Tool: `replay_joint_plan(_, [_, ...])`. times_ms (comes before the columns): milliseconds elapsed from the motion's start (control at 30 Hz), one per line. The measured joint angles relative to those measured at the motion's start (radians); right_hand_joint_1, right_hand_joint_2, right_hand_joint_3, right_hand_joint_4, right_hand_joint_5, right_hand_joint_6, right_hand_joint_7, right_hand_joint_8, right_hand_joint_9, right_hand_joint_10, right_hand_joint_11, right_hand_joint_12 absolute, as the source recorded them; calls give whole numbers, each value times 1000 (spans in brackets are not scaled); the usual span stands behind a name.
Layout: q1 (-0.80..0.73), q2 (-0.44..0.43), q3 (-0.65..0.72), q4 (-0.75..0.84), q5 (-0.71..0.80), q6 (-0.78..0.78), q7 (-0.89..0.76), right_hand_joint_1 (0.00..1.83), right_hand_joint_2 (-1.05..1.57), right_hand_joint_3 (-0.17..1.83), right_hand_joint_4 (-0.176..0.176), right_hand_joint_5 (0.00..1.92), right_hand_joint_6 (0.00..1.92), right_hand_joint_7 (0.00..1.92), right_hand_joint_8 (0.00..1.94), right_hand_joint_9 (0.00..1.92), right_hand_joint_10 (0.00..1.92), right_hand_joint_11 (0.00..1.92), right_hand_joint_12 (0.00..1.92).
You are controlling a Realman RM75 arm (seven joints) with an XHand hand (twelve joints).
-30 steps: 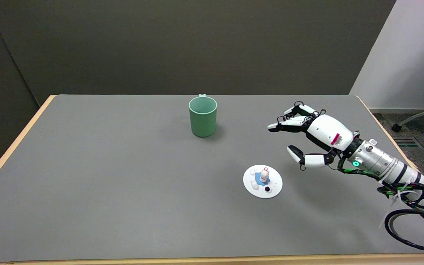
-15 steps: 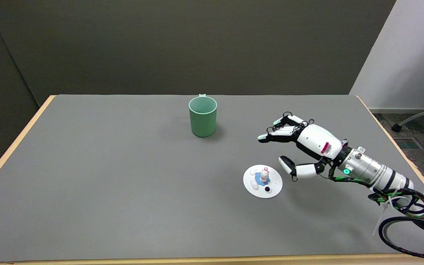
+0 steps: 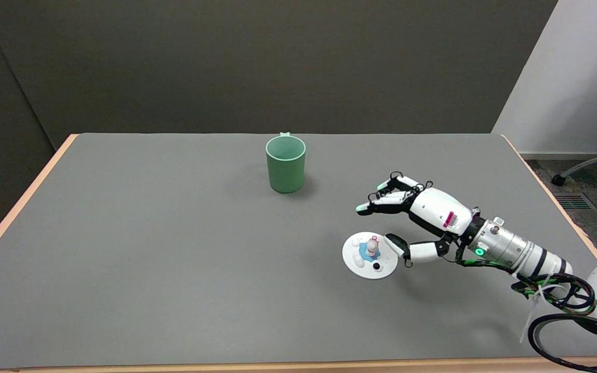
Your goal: Pick up the white cup lid.
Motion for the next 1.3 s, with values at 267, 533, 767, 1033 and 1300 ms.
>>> replay_joint_plan(267, [10,-14,-26,16,1,10,1,896,924,803,51,600,181,650,177,633,290,-1,922])
replay_joint_plan(533, [20,-28,-52,33,0,14,1,896,925,802,51,599,180,651,177,633,291,-1,923])
replay_joint_plan(767, [26,-38,-71,46,-1,17,2,892,925,797,54,609,186,637,179,618,283,-1,912])
replay_joint_plan(1033, [34,-49,-83,66,-10,24,2,887,921,799,61,627,186,621,179,602,263,-1,848])
replay_joint_plan(1300, [40,-57,-89,80,-20,33,1,899,933,781,64,635,188,645,184,603,254,-1,836])
